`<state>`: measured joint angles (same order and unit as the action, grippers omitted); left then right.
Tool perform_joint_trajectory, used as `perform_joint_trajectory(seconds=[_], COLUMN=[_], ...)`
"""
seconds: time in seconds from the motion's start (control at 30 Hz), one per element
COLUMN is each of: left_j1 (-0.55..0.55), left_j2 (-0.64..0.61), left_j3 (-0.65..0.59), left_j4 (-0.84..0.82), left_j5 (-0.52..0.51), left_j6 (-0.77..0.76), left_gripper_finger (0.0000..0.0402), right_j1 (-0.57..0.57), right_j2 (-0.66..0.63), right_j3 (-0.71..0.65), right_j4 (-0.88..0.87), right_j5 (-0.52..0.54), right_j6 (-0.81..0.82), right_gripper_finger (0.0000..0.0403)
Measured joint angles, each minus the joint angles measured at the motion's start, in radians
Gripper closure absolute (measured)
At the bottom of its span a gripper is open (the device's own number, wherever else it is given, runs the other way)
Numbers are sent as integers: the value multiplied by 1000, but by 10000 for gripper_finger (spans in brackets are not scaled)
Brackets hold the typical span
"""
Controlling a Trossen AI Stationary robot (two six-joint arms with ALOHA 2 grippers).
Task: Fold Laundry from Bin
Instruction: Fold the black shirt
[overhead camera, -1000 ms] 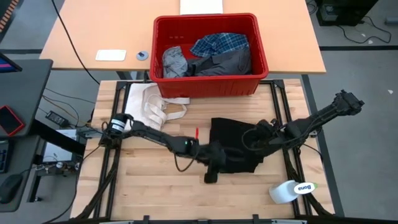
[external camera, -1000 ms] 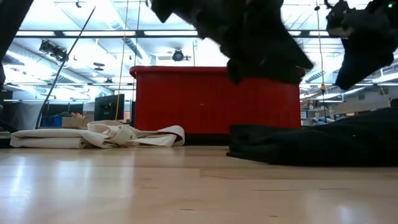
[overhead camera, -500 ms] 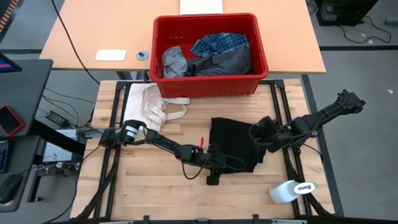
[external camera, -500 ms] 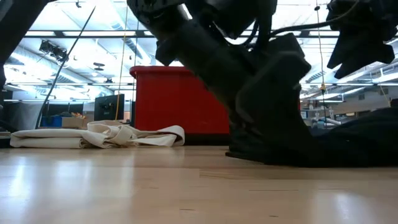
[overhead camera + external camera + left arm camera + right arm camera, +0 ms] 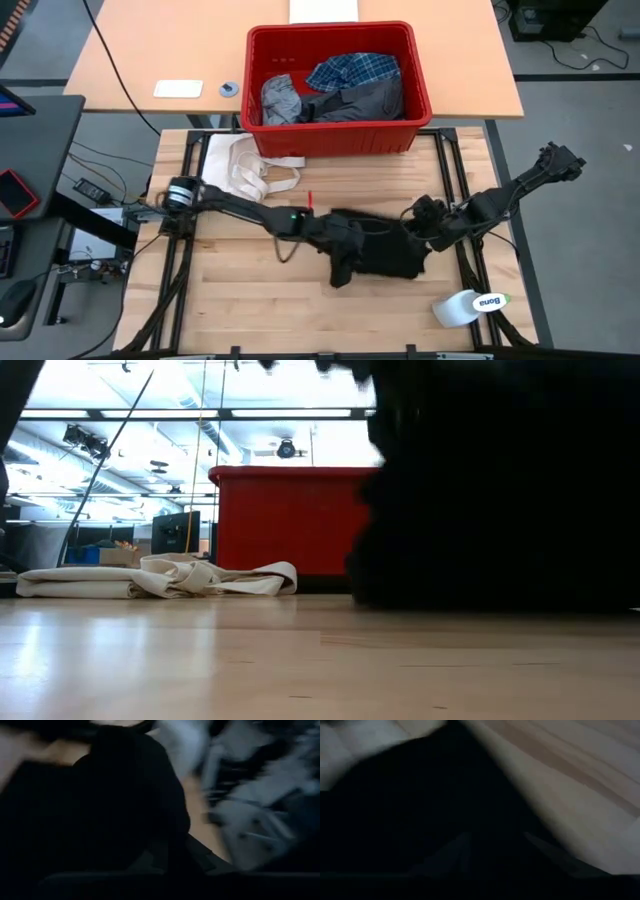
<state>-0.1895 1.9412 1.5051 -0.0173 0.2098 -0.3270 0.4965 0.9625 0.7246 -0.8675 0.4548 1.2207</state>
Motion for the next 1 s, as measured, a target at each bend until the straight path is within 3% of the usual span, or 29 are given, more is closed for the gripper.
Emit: perform_joint_trajectory(seconds=[0.1, 0.17, 0.27, 0.4, 0.5, 0.63, 0.83, 0.9, 1.0], left_j1=[-3, 0, 12, 33, 48, 63, 106, 119, 118], left_j2=[-49, -73, -109, -150, -172, -199, -194, -196, -213], left_j3=[1, 0, 0, 0, -1, 2, 0, 0, -2], left_j4=[-11, -10, -13, -53, -44, -123, -445, -502, -498], left_j5=[27, 22, 4, -96, -117, -201, -392, -387, -275], left_j6=[-20, -72, -163, -309, -343, -321, -288, -286, -270], left_gripper_finger=[380, 380, 380, 380, 380, 380, 361, 356, 363], right_j1=[-10, -21, -32, -27, -11, -21, -69, -80, -92], right_j2=[68, 108, 183, 258, 255, 212, 156, 131, 85], right_j3=[-67, -116, -177, -195, -193, -191, -195, -194, -193], right_j4=[157, 346, 701, 1064, 1223, 1096, 760, 669, 582], right_j5=[-39, -123, -346, -683, -768, -739, -594, -568, -555], right_j6=[-84, -166, -252, -243, -208, -219, -167, -141, -109], right_gripper_finger=[229, 237, 247, 264, 281, 302, 317, 318, 318])
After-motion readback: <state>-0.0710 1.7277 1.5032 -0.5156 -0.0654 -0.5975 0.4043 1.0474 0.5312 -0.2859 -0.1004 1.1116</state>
